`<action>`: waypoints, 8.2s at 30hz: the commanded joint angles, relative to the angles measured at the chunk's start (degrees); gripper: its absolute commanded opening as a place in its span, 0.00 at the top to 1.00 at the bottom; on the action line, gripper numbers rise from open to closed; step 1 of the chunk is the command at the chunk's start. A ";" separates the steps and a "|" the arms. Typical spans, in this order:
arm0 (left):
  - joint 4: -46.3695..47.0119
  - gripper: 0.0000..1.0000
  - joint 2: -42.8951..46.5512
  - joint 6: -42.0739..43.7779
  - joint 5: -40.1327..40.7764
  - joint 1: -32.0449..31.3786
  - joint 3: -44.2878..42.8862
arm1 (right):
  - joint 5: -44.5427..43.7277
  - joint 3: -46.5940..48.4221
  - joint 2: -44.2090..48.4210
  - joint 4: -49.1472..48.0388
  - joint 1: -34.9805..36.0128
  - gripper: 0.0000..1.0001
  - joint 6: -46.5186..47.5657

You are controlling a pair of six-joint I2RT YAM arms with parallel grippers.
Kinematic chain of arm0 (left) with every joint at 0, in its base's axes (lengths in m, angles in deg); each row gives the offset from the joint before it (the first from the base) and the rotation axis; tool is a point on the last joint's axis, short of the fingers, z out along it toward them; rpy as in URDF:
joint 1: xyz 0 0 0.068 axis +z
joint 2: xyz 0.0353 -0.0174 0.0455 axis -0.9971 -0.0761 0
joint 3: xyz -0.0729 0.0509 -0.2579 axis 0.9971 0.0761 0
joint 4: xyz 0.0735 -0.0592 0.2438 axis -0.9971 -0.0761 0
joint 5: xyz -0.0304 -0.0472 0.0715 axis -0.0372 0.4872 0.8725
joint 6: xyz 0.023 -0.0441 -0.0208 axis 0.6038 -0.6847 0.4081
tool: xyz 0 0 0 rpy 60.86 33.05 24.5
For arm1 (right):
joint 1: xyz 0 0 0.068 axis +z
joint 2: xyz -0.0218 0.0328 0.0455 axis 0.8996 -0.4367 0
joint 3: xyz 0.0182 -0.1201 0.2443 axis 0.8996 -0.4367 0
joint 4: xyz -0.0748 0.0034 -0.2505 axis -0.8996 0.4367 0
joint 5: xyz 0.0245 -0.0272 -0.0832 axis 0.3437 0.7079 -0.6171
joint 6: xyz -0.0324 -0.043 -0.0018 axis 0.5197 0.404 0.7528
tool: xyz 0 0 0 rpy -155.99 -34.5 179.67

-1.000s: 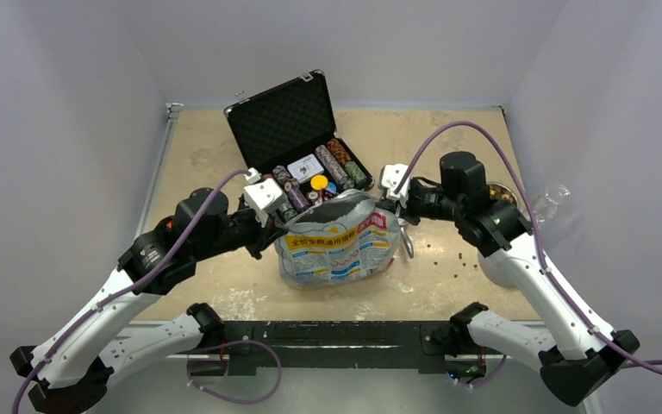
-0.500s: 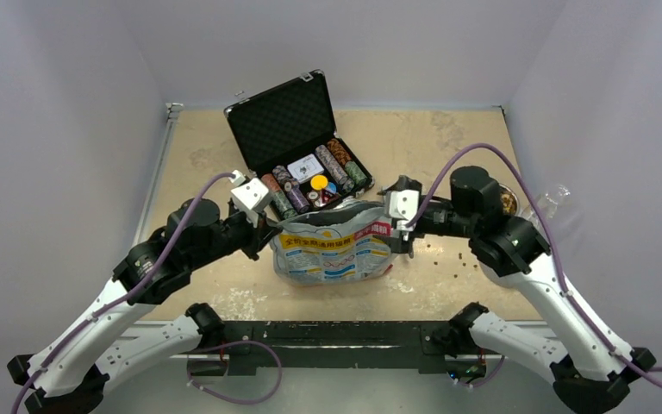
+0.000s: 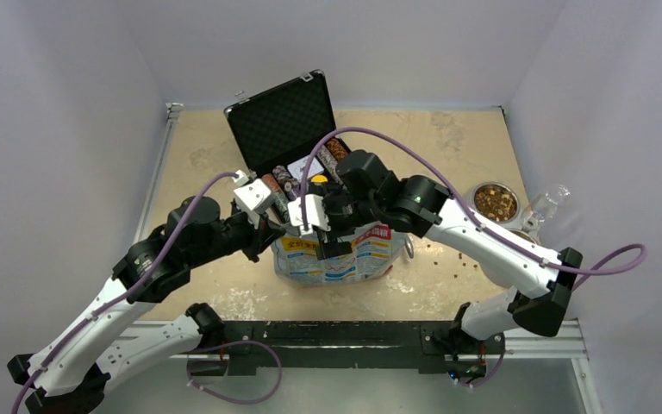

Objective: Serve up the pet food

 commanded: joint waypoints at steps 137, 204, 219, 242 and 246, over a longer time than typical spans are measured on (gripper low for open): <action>-28.99 1.00 -11.10 -106.23 17.25 -2.16 -14.50 | -22.92 -9.74 8.73 1.02 6.13 0.53 0.66; -11.67 0.55 -12.14 -112.49 4.83 -3.40 -2.42 | -31.42 -17.95 10.43 -12.20 11.87 0.62 1.58; -7.95 1.00 -11.73 -112.59 9.03 -3.22 -3.60 | -28.12 -13.70 11.58 -8.47 11.53 0.85 -0.55; -9.12 1.00 -8.70 -126.42 2.18 -3.22 -2.12 | -50.35 -15.25 5.07 -21.33 15.87 1.00 6.77; -13.51 1.00 -7.93 -125.39 3.19 -3.05 -2.22 | -42.62 -13.28 8.31 -12.84 13.57 1.00 1.54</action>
